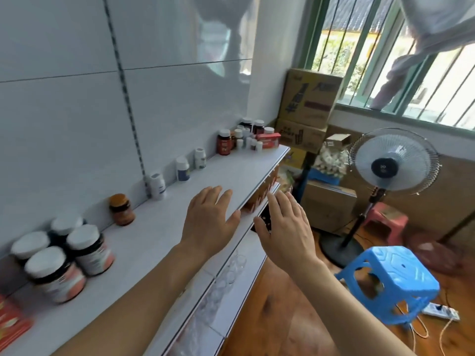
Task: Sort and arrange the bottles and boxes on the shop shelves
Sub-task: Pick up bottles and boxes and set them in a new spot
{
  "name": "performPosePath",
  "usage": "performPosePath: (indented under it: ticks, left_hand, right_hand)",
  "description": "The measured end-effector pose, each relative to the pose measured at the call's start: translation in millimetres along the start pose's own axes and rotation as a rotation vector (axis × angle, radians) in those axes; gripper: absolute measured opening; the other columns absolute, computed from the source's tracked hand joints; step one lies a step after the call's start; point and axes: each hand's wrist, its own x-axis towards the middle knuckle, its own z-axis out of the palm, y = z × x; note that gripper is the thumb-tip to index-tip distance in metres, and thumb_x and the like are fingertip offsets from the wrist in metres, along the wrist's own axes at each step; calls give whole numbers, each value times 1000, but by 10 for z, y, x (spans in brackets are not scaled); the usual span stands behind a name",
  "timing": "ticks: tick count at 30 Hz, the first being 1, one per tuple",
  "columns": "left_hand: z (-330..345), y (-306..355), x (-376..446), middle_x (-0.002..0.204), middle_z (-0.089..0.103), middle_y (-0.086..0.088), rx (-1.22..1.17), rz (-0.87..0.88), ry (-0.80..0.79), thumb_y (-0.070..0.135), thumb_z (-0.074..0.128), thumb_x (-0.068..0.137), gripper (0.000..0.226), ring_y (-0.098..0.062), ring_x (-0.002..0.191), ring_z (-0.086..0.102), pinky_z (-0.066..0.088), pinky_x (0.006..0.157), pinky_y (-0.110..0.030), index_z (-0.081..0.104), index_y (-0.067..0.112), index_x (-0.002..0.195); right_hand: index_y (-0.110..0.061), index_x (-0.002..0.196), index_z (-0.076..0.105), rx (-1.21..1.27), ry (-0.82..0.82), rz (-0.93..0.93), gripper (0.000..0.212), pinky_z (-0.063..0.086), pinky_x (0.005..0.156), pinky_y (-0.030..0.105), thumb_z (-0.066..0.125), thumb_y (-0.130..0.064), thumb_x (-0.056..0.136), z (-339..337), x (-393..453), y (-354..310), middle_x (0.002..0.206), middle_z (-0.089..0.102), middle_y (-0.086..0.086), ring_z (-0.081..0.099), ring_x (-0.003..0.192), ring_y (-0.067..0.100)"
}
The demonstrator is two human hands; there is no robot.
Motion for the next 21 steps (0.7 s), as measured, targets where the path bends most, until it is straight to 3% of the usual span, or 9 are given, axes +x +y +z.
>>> performPosePath:
  ticks: [8, 15, 21]
  left_hand:
    - [794, 455, 1420, 147, 47, -4, 8, 7, -9, 51, 37, 96, 58, -21, 138, 37, 29, 115, -37, 45, 19, 144]
    - [1358, 825, 2526, 146, 48, 0, -28, -116, 5, 46, 42, 98, 53, -18, 136, 39, 31, 114, -35, 44, 20, 144]
    - [1756, 777, 3256, 145, 49, -1, -60, -227, 6, 44, 45, 98, 53, -20, 134, 40, 33, 111, -35, 44, 17, 144]
  right_hand:
    - [-18, 154, 24, 51, 2, -11, 68, 17, 122, 44, 26, -57, 98, 382, 1225, 1099, 161, 24, 5, 11, 151, 24]
    - [-18, 150, 31, 40, -26, -112, 64, 22, 121, 44, 30, -55, 98, 587, 2412, 2061, 157, 33, 4, 19, 149, 25]
    - [-19, 153, 24, 68, -104, -162, 65, 17, 122, 44, 32, -55, 99, 933, 3297, 2442, 161, 24, 5, 12, 151, 25]
